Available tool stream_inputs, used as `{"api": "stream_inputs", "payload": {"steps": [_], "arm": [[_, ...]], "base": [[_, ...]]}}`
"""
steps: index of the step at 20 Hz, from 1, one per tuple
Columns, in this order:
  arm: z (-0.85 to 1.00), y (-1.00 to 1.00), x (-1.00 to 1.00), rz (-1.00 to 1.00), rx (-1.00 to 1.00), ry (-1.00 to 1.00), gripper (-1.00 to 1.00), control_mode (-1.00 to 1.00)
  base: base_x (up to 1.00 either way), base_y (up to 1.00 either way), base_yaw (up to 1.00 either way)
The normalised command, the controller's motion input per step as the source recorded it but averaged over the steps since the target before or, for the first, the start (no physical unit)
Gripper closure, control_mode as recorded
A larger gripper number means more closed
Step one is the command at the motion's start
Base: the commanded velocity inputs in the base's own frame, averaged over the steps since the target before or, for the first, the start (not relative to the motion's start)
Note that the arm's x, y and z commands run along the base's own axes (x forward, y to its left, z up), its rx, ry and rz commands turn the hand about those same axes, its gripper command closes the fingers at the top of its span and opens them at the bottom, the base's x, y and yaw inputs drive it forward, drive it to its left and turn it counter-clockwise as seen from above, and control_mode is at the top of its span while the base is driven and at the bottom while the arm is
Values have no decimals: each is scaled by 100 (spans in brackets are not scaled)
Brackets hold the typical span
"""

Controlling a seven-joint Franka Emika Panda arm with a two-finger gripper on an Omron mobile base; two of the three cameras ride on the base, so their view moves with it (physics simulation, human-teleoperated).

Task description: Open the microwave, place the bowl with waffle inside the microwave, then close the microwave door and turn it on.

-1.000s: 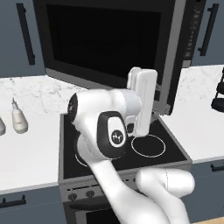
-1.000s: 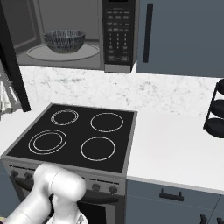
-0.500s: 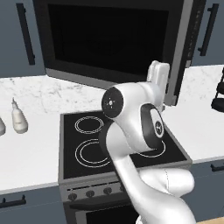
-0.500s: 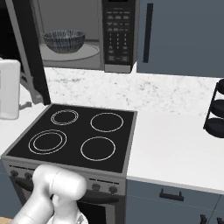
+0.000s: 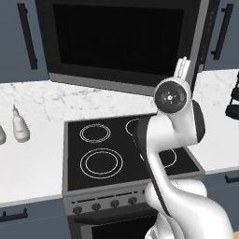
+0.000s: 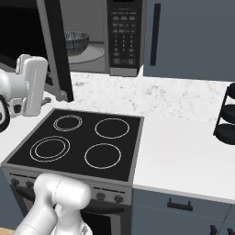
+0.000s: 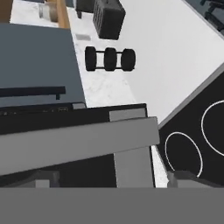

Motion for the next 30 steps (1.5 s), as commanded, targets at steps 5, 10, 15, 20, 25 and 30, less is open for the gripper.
{"api": "stream_inputs", "payload": {"steps": [5,10,15,20,25,30], "arm": [[0,5,31,31,4,-16,-100,-100],[0,14,51,25,0,-13,-100,-100],[2,0,63,15,2,-6,-100,-100],[22,0,56,2,1,0,-100,-100],[35,0,44,0,1,1,-100,-100],[19,2,16,0,0,3,-100,-100]], "base": [[0,0,0],[0,0,0],[0,0,0],[0,0,0],[0,0,0],[0,0,0]]}}
